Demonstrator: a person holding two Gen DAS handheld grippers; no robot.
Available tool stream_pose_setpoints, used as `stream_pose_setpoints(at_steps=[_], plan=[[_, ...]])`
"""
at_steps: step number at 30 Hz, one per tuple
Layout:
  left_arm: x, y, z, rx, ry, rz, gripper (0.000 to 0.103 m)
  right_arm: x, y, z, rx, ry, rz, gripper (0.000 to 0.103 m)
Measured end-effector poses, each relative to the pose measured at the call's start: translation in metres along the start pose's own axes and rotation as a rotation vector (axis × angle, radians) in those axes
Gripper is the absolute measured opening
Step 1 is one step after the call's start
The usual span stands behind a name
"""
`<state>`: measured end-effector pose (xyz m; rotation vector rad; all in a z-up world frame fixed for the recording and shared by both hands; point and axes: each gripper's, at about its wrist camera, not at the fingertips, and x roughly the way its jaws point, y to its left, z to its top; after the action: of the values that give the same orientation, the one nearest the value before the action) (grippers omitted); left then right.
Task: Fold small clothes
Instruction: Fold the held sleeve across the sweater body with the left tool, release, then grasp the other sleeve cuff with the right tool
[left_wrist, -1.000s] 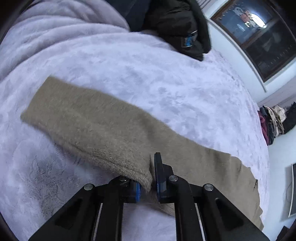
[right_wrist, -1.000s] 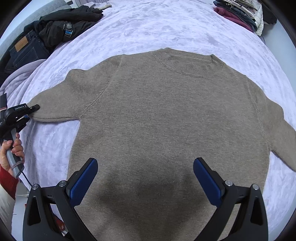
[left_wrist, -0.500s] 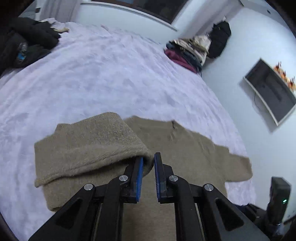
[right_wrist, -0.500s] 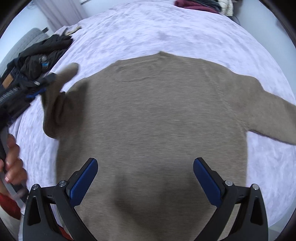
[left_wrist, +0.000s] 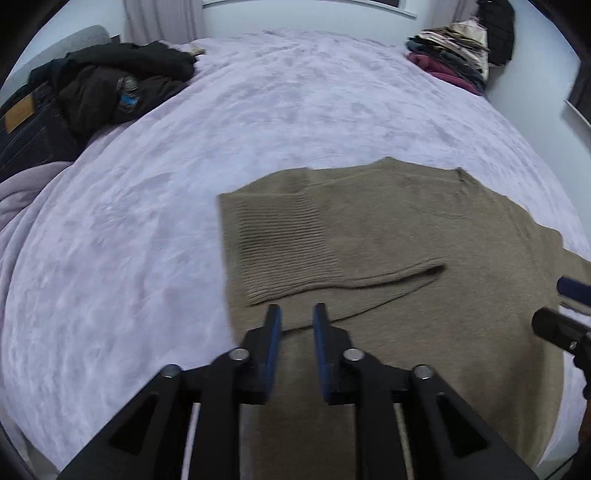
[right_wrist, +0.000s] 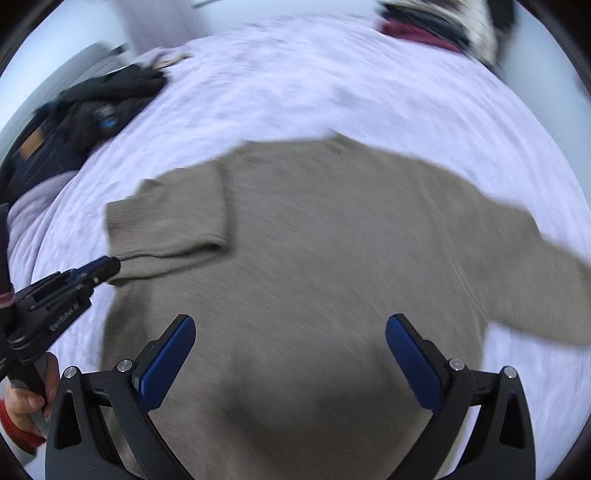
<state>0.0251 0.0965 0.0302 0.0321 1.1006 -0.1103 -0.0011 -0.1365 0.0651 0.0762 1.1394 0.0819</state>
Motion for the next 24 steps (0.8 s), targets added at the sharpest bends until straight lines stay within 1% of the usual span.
stream_pose_setpoints(at_steps=[1, 2, 3, 5, 8, 9, 10, 12, 15, 17, 18, 19, 20, 21, 22, 23, 24], plan=[[0.002, 0.012, -0.002, -0.027, -0.001, 0.037, 0.086, 0.004, 0.021, 0.012, -0.085, -0.02, 0.013, 0.103], [0.002, 0.024, -0.007, -0.052, -0.013, 0.071, 0.089, 0.008, 0.043, 0.02, -0.17, -0.041, 0.019, 0.103], [0.003, 0.035, -0.011, -0.067, -0.01, 0.082, 0.089, 0.016, 0.07, 0.028, -0.278, -0.063, 0.012, 0.103], [0.01, 0.044, -0.015, -0.073, 0.015, 0.074, 0.089, 0.03, 0.106, 0.033, -0.415, -0.082, -0.007, 0.103], [0.024, 0.039, -0.022, -0.019, 0.038, 0.07, 0.088, 0.059, 0.147, 0.036, -0.559, -0.08, -0.013, 0.102], [0.031, 0.038, -0.025, 0.002, 0.055, 0.116, 0.088, 0.068, 0.154, 0.036, -0.583, -0.071, -0.011, 0.101], [0.036, 0.039, -0.028, 0.006, 0.067, 0.119, 0.088, 0.078, 0.16, 0.036, -0.604, -0.064, -0.015, 0.1], [0.043, 0.043, -0.029, -0.029, 0.079, 0.076, 0.088, 0.095, 0.164, 0.036, -0.625, -0.049, -0.031, 0.1], [0.046, 0.047, -0.03, -0.049, 0.078, 0.073, 0.088, 0.109, 0.162, 0.041, -0.624, -0.023, 0.001, 0.1], [0.049, 0.046, -0.031, -0.048, 0.079, 0.07, 0.088, 0.116, 0.162, 0.042, -0.636, -0.017, -0.008, 0.099], [0.05, 0.046, -0.032, -0.051, 0.079, 0.062, 0.088, 0.12, 0.163, 0.041, -0.643, -0.011, -0.017, 0.095], [0.05, 0.046, -0.033, -0.053, 0.081, 0.06, 0.088, 0.122, 0.165, 0.04, -0.651, -0.008, -0.031, 0.086], [0.051, 0.045, -0.032, -0.055, 0.083, 0.062, 0.088, 0.127, 0.167, 0.04, -0.656, -0.001, -0.034, 0.07], [0.052, 0.045, -0.033, -0.057, 0.084, 0.066, 0.088, 0.129, 0.167, 0.041, -0.651, 0.011, -0.011, 0.031], [0.052, 0.046, -0.032, -0.059, 0.084, 0.071, 0.089, 0.129, 0.164, 0.045, -0.614, 0.011, 0.016, 0.012], [0.052, 0.046, -0.032, -0.061, 0.084, 0.073, 0.088, 0.123, 0.158, 0.049, -0.56, -0.018, 0.004, 0.012], [0.052, 0.047, -0.032, -0.064, 0.084, 0.074, 0.088, 0.113, 0.147, 0.056, -0.482, -0.056, 0.022, 0.012]])
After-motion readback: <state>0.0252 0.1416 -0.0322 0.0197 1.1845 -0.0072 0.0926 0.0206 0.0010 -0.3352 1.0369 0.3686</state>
